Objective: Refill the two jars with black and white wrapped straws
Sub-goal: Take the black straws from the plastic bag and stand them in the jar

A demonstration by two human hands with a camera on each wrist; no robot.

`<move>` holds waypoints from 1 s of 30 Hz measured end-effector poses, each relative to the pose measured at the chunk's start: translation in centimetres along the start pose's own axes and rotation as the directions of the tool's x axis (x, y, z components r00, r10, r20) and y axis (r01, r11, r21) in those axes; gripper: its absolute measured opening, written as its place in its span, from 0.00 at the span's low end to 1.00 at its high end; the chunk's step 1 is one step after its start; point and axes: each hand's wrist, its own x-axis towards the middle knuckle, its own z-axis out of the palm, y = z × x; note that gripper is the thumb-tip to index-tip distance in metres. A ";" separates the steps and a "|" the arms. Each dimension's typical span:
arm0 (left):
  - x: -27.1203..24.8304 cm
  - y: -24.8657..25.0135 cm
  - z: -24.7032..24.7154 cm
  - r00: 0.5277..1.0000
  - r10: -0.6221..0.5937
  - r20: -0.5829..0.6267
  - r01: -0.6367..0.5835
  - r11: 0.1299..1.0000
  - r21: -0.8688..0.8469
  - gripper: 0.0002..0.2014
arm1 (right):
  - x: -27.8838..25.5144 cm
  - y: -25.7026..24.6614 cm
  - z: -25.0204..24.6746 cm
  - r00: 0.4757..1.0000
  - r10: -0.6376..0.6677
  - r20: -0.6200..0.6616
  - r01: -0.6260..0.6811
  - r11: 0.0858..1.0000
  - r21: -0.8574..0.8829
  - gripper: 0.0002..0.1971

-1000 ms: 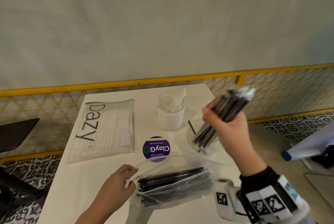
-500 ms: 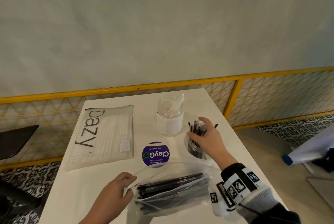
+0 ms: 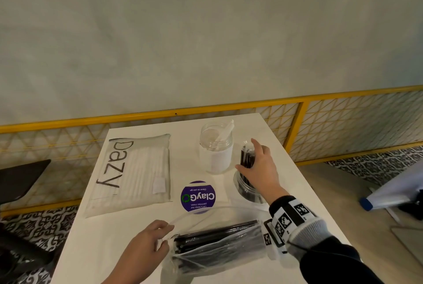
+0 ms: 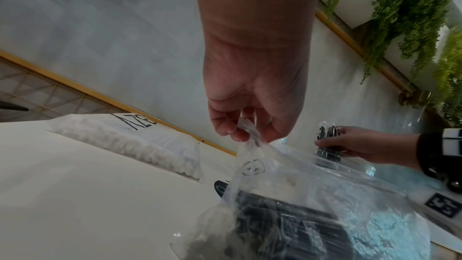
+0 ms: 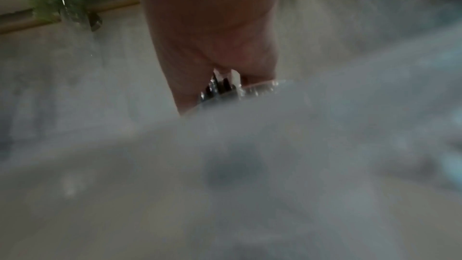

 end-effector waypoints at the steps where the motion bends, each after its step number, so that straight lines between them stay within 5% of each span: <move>1: 0.0 0.0 0.0 1.000 0.004 -0.002 -0.004 1.000 0.000 0.17 | -0.1 -0.2 0.0 1.000 -0.026 0.003 0.025 1.000 0.013 0.38; 4: -0.1 0.0 0.1 1.000 0.014 -0.019 -0.014 1.000 -0.005 0.17 | -0.3 -0.9 -0.3 0.991 -0.127 -0.040 0.131 0.985 0.112 0.29; 8: -0.1 0.1 0.2 0.999 0.010 -0.033 -0.011 1.000 -0.014 0.18 | 0.4 -1.7 -1.1 0.975 -0.210 -0.068 0.217 0.966 0.143 0.30; 11: -0.1 0.4 0.2 0.999 0.013 -0.039 -0.014 1.000 -0.017 0.20 | 0.4 -1.3 -0.9 0.984 -0.137 0.117 0.132 0.990 0.045 0.39; 13: -0.1 0.7 0.1 0.998 0.022 -0.050 -0.023 1.000 -0.017 0.19 | -0.3 -1.1 -0.8 0.988 -0.151 0.021 0.151 0.988 0.021 0.45; 15: -0.1 1.3 0.0 0.996 0.026 -0.081 -0.027 1.000 -0.013 0.17 | -2.2 -1.7 -0.9 0.927 -0.308 -0.212 0.326 0.944 0.052 0.38; 17: 0.0 1.8 -0.2 0.992 0.008 -0.125 -0.010 1.000 -0.015 0.16 | -4.7 -2.5 -0.1 0.789 -0.525 -0.320 0.578 0.811 0.095 0.19; 18: 0.1 2.1 -0.3 0.990 -0.003 -0.139 0.001 1.000 -0.008 0.17 | -6.2 -2.9 0.7 0.738 -0.627 -0.249 0.667 0.735 0.124 0.11; 20: 0.3 2.4 -0.5 0.991 -0.008 -0.131 0.014 0.999 0.041 0.16 | -8.5 -3.1 2.9 0.714 -0.673 0.193 0.647 0.740 0.185 0.10; 22: 0.5 2.7 -0.5 0.996 -0.004 -0.084 0.011 0.997 0.082 0.19 | -9.6 -2.1 5.7 0.634 -0.445 0.632 0.571 0.821 0.005 0.17; 23: 0.6 2.8 -0.4 0.999 0.002 -0.051 0.003 0.995 0.096 0.21 | -9.9 -1.3 6.9 0.602 -0.340 0.722 0.569 0.818 -0.089 0.21; 30: 0.6 2.8 0.0 0.999 0.000 0.042 -0.007 0.984 0.176 0.28 | -10.6 -0.5 9.2 0.608 -0.279 0.744 0.589 0.787 -0.186 0.25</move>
